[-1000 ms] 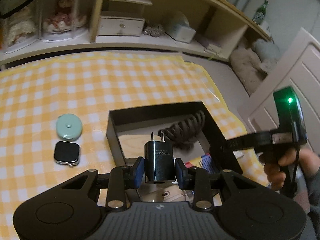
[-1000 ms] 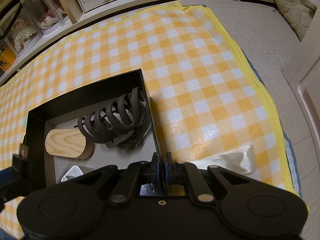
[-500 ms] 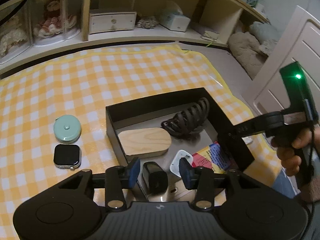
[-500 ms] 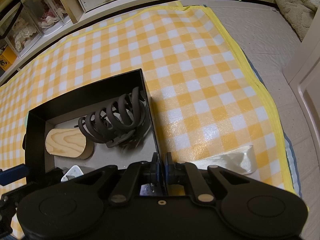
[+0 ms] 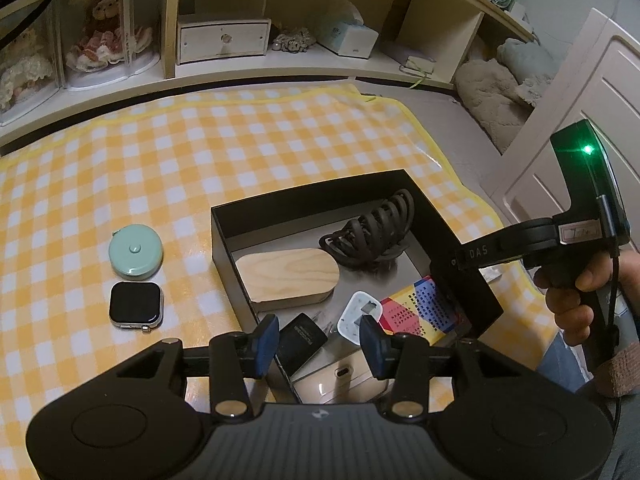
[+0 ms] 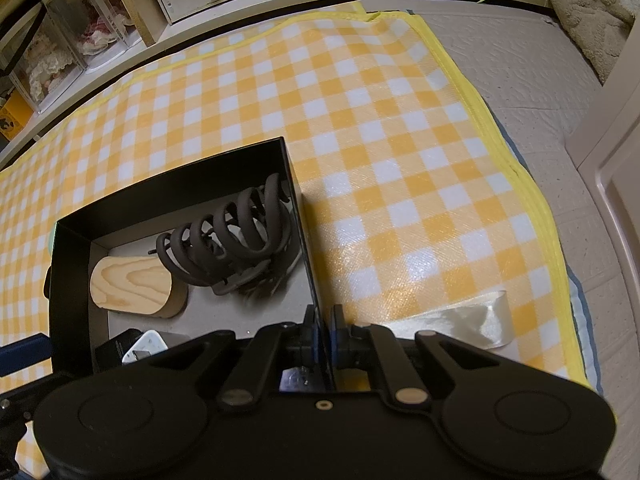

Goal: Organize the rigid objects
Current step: 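Open the left tool to drop the black charger in the box, then move the left tool to the smartwatch and grasp it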

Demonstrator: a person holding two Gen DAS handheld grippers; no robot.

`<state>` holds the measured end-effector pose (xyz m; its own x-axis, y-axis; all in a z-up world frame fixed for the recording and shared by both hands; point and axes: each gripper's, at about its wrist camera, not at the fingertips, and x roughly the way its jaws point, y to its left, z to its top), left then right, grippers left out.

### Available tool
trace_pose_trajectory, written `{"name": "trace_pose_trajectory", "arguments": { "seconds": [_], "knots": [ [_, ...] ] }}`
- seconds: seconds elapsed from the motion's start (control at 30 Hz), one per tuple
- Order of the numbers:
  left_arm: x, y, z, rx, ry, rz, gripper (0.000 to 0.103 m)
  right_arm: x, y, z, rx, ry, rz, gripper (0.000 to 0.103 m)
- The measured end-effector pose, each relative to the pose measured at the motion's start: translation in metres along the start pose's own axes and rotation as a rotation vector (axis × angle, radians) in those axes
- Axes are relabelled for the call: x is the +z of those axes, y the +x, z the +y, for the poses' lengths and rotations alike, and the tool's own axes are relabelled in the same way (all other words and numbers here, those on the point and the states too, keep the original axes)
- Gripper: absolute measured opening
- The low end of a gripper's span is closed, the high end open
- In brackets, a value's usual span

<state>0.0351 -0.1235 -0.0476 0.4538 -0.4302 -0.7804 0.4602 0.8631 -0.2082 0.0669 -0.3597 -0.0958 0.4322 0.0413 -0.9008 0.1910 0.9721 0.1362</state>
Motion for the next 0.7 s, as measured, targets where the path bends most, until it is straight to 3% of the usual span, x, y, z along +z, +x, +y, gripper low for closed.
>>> {"name": "trace_pose_trajectory", "arguments": {
  "seconds": [0.43, 0.57, 0.7],
  "knots": [
    [0.0, -0.003, -0.004, -0.007, 0.01, 0.006, 0.048, 0.0, 0.0, 0.0, 0.0, -0.001, 0.0, 0.006],
    [0.001, -0.009, -0.007, -0.011, 0.019, -0.011, 0.064, 0.0, 0.0, 0.0, 0.0, -0.001, 0.0, 0.006],
    [0.004, -0.021, -0.01, -0.004, 0.027, -0.055, 0.09, 0.0, 0.0, 0.0, -0.001, -0.002, 0.001, 0.006]
  ]
}}
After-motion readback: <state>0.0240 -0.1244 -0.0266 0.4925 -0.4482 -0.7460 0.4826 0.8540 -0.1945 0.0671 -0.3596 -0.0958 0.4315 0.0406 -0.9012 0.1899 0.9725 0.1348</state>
